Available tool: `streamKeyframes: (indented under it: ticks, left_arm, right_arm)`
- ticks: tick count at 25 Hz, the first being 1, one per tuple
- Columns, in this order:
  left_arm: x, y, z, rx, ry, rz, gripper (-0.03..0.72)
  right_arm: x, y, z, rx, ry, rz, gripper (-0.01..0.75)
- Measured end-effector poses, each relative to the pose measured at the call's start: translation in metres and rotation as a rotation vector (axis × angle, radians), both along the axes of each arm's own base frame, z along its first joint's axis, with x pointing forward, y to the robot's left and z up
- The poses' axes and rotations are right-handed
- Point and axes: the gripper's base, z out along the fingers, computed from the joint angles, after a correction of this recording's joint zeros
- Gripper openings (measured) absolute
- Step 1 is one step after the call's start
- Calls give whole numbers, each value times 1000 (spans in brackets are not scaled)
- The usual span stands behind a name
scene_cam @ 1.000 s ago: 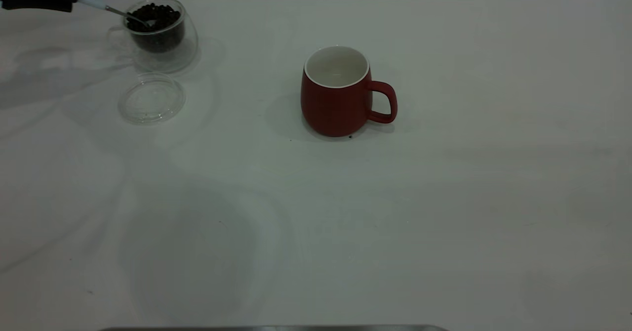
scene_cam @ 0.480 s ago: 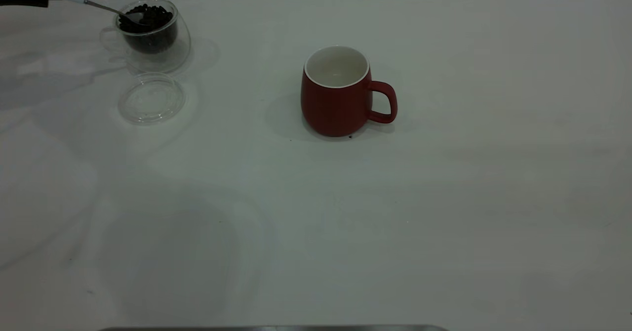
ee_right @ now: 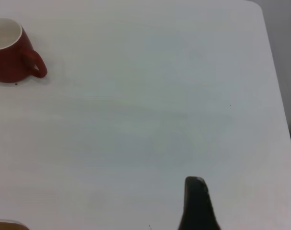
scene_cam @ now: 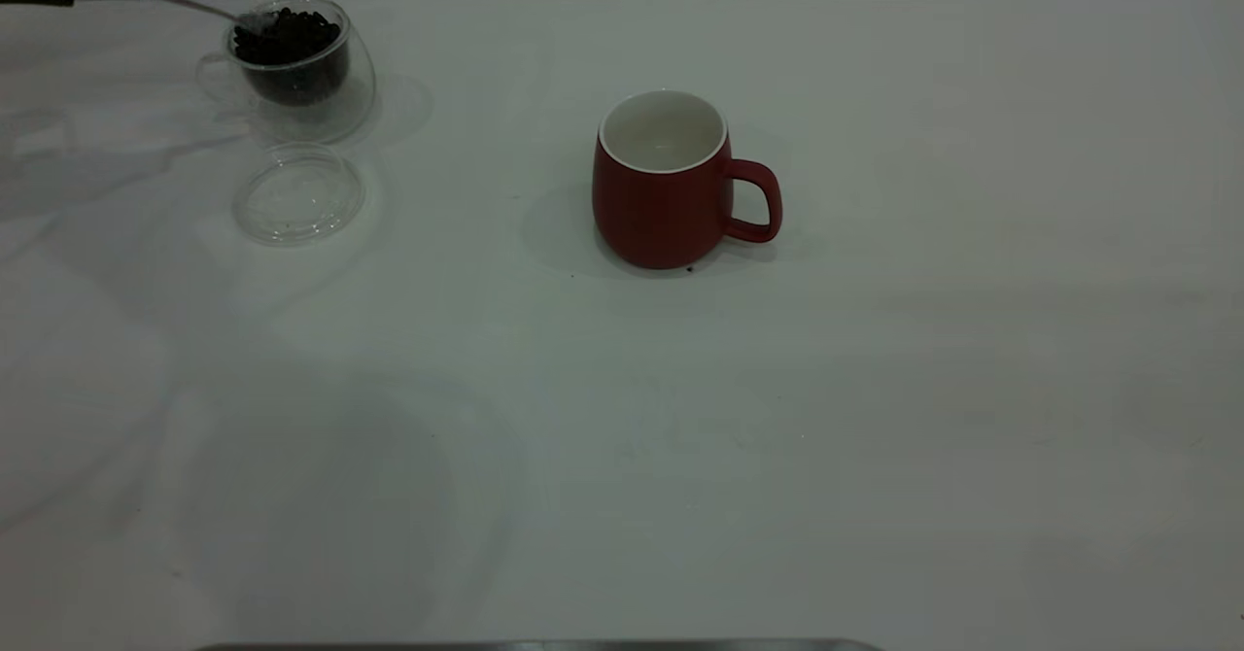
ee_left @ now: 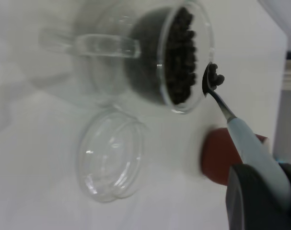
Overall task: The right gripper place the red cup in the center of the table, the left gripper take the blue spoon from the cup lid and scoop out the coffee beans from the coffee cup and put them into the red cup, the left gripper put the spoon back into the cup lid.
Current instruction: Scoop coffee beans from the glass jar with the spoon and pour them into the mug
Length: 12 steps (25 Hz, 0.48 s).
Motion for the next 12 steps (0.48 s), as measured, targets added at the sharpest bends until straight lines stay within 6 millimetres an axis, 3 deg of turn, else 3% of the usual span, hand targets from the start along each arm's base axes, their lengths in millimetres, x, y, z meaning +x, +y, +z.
streamKeyframes:
  ticks: [12]
  left_arm:
    - [2,1,3,-13,-62,-4,126]
  right_arm:
    - [0,0,0,0,0,0,546]
